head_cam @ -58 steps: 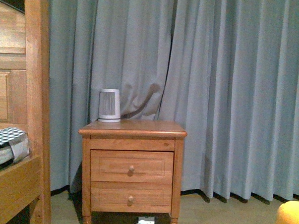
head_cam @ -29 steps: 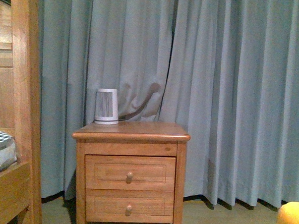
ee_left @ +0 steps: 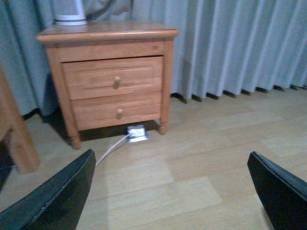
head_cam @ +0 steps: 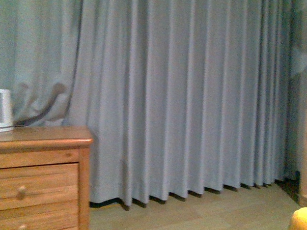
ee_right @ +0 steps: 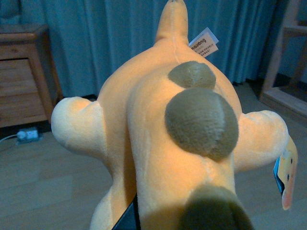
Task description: Put away toys
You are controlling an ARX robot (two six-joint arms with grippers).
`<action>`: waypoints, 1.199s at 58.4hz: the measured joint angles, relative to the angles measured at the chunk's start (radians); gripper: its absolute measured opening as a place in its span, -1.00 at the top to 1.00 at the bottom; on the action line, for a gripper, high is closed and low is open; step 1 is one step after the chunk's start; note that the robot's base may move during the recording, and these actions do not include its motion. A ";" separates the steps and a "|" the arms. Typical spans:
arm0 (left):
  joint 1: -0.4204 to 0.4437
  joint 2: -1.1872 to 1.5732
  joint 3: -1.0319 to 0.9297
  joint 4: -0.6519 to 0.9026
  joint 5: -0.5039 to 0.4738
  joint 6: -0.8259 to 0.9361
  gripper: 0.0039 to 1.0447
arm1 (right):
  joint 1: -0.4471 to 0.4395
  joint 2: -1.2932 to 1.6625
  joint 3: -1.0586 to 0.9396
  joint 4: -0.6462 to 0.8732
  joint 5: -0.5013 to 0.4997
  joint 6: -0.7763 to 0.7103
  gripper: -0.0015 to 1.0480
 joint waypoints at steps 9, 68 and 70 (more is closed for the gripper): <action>0.000 0.000 0.000 0.000 -0.002 0.000 -0.89 | 0.000 0.000 0.000 0.000 -0.005 0.000 0.84; -0.001 0.000 0.000 0.000 -0.002 0.000 -0.89 | 0.000 0.000 0.000 0.000 -0.004 0.000 0.84; -0.001 0.000 0.000 0.000 -0.002 0.000 -0.89 | 0.000 0.000 0.000 0.000 -0.004 0.000 0.84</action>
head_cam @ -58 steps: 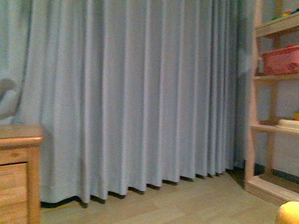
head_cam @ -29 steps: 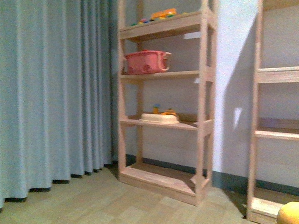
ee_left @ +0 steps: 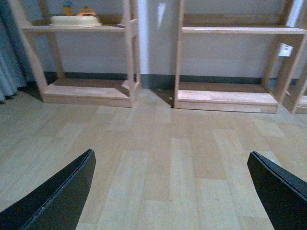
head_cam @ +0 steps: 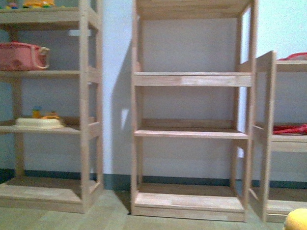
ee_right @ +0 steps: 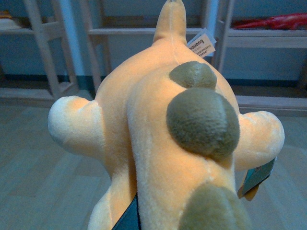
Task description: Put away toys
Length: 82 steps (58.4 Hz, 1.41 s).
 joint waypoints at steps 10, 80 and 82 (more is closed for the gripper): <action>0.000 0.000 0.000 0.000 0.000 0.000 -0.89 | 0.000 0.000 0.000 0.000 0.001 0.000 0.84; 0.002 0.000 0.000 0.000 0.000 0.000 -0.89 | 0.000 0.000 0.000 0.000 0.000 0.000 0.84; 0.002 0.000 0.000 0.000 0.000 0.000 -0.89 | 0.000 0.000 0.000 0.000 0.000 0.000 0.84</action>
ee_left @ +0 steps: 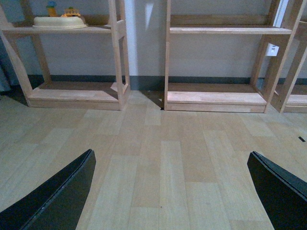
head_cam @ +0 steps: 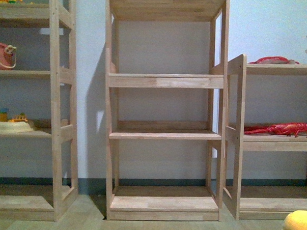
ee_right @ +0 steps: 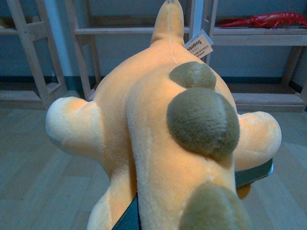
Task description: Put away toys
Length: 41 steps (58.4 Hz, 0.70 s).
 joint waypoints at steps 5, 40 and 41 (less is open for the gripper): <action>0.000 0.000 0.000 0.000 0.000 0.000 -0.89 | 0.000 0.000 0.000 0.000 0.000 0.000 0.84; 0.000 0.000 0.000 0.000 0.000 0.000 -0.89 | 0.000 0.000 0.000 0.000 0.000 0.000 0.84; 0.000 0.000 0.000 0.000 0.000 0.000 -0.89 | 0.000 0.000 0.000 0.000 0.000 0.000 0.84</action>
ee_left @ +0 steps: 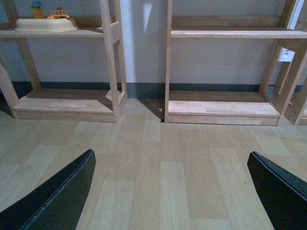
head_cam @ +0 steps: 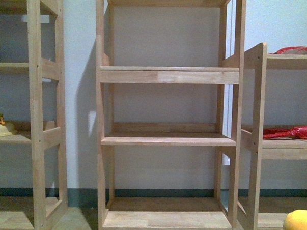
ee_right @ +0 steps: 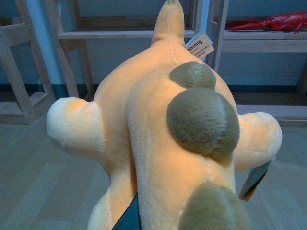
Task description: Put away toys
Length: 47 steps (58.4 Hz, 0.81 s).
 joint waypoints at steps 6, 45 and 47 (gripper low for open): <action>0.000 0.000 0.000 0.000 0.000 0.000 -0.89 | 0.000 0.000 0.000 0.000 0.000 0.000 0.84; 0.000 0.000 0.000 0.000 0.000 0.000 -0.89 | 0.000 0.000 0.000 0.000 0.000 0.000 0.84; 0.000 0.000 0.000 0.000 0.000 0.000 -0.89 | 0.000 0.000 0.000 0.000 0.000 0.000 0.84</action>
